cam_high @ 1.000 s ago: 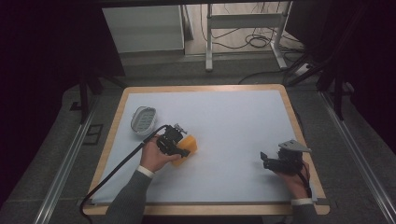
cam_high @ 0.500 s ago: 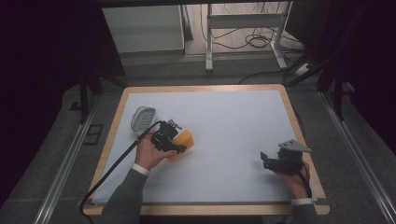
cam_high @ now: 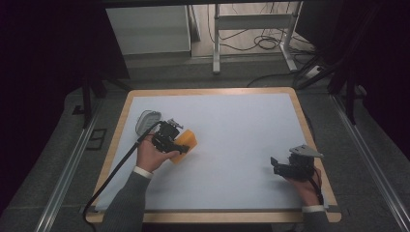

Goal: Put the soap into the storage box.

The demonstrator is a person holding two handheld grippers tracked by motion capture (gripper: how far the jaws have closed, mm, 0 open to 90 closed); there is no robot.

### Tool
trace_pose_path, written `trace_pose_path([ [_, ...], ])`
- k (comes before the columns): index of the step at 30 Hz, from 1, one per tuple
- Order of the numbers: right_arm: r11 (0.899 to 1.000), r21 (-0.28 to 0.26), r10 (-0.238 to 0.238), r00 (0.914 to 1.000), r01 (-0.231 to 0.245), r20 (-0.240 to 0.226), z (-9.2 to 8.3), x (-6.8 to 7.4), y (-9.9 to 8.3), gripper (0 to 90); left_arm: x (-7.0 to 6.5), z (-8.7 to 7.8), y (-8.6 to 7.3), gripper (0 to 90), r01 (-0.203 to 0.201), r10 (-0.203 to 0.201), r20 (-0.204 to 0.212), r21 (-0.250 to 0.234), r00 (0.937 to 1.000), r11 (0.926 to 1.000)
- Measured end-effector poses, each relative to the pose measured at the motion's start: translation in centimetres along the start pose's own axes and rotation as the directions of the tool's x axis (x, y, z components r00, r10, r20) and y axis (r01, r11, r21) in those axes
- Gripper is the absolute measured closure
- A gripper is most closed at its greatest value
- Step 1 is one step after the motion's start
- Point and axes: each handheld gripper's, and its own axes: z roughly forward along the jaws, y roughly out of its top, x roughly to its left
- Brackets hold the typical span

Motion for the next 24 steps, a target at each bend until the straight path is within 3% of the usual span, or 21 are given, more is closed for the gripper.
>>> trace_pose_path([
  [24,1.0,0.002,0.004,1.0,-0.004,0.004,0.0,0.0,0.0,7.6,1.8,-1.9,-0.1,60.9,0.04,-0.041,-0.039,-0.027,0.9984,0.9988],
])
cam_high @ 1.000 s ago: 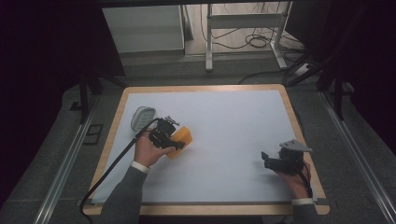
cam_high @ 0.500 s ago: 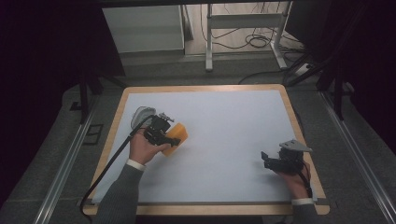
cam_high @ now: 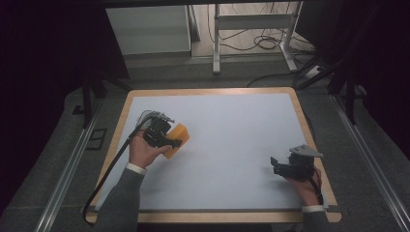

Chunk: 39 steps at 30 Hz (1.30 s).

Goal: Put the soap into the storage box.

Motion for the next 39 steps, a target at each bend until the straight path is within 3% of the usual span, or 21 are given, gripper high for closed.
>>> trace_pose_path([
  [7,1.0,0.001,-0.002,1.0,0.002,0.0,0.0,0.0,0.0,7.6,0.5,-0.3,0.0,60.9,0.007,-0.007,0.006,0.001,1.0,1.0],
  [11,1.0,0.0,-0.001,1.0,0.001,-0.002,0.0,0.0,0.0,7.6,0.9,-0.3,0.0,60.9,0.01,-0.01,-0.017,0.005,0.9998,0.9999],
  [39,1.0,0.002,-0.006,1.0,0.006,0.004,0.1,0.0,-0.1,7.6,3.1,-2.0,0.0,60.9,0.049,-0.05,-0.068,-0.021,0.9964,0.9986],
])
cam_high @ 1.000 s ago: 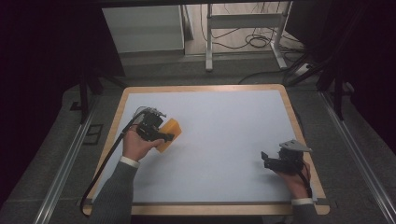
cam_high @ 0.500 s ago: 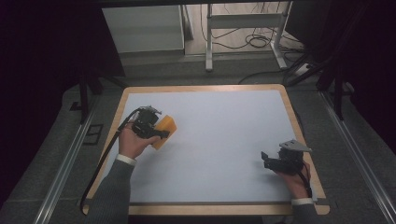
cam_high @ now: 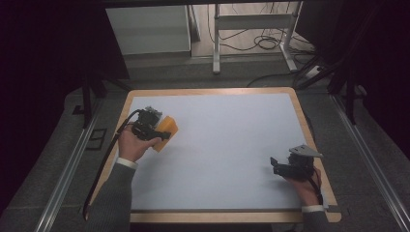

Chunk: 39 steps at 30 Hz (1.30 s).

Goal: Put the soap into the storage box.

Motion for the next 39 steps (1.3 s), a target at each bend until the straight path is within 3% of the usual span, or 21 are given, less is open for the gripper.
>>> trace_pose_path([
  [15,1.0,0.005,-0.001,1.0,0.001,-0.005,0.1,0.1,0.0,7.6,2.0,-0.8,0.2,61.0,0.057,-0.057,-0.009,-0.015,0.9983,0.9983],
  [39,1.0,0.006,0.001,1.0,-0.001,-0.005,0.1,0.1,0.0,7.6,5.5,-0.3,0.7,60.9,0.152,-0.152,-0.045,-0.022,0.9873,0.9882],
])
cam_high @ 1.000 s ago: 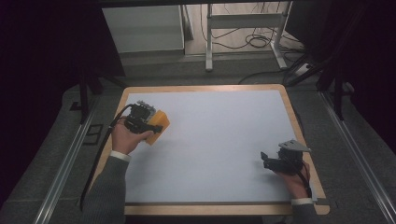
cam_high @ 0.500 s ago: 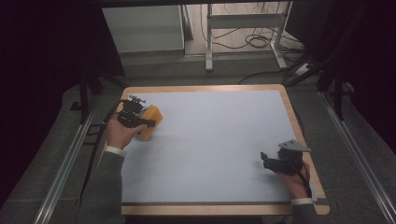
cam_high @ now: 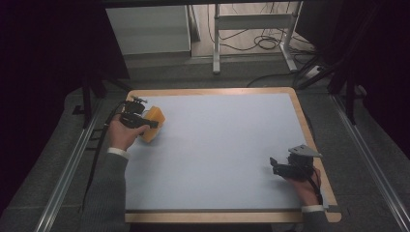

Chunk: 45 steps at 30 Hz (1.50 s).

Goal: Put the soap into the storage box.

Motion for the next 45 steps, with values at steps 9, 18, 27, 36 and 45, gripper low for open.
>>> trace_pose_path([
  [9,1.0,-0.004,-0.002,1.0,0.002,0.0,0.0,-0.1,0.0,7.6,0.9,0.4,0.3,60.9,0.026,-0.026,-0.002,0.011,0.9997,0.9996],
  [18,1.0,-0.004,0.003,1.0,-0.003,0.002,-0.1,-0.1,0.0,7.6,2.1,0.7,0.6,60.9,0.058,-0.058,-0.002,0.013,0.9983,0.9982],
  [27,1.0,-0.003,0.003,1.0,-0.003,0.0,-0.1,-0.2,0.0,7.6,3.0,1.1,0.8,61.0,0.087,-0.087,-0.015,0.015,0.9961,0.9961],
  [36,1.0,-0.003,-0.002,1.0,0.002,0.002,0.0,-0.1,0.0,7.6,3.8,1.5,1.0,60.9,0.113,-0.113,-0.009,0.003,0.9936,0.9936],
  [45,1.0,0.0,0.0,1.0,0.0,0.003,0.0,-0.1,0.0,7.6,4.2,2.4,1.3,60.9,0.132,-0.132,-0.02,0.008,0.9911,0.9912],
])
